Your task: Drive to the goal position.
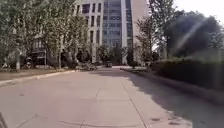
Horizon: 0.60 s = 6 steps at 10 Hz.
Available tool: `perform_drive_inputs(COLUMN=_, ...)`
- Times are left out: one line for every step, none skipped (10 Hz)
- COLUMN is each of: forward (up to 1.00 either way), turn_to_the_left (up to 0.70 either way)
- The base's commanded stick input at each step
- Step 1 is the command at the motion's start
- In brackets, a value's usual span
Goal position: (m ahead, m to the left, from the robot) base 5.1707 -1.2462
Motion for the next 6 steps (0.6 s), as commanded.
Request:
perform_drive_inputs(forward=0.70, turn_to_the_left=0.00)
perform_drive_inputs(forward=0.70, turn_to_the_left=0.00)
perform_drive_inputs(forward=0.70, turn_to_the_left=0.00)
perform_drive_inputs(forward=0.70, turn_to_the_left=0.00)
perform_drive_inputs(forward=0.70, turn_to_the_left=0.00)
perform_drive_inputs(forward=0.70, turn_to_the_left=0.00)
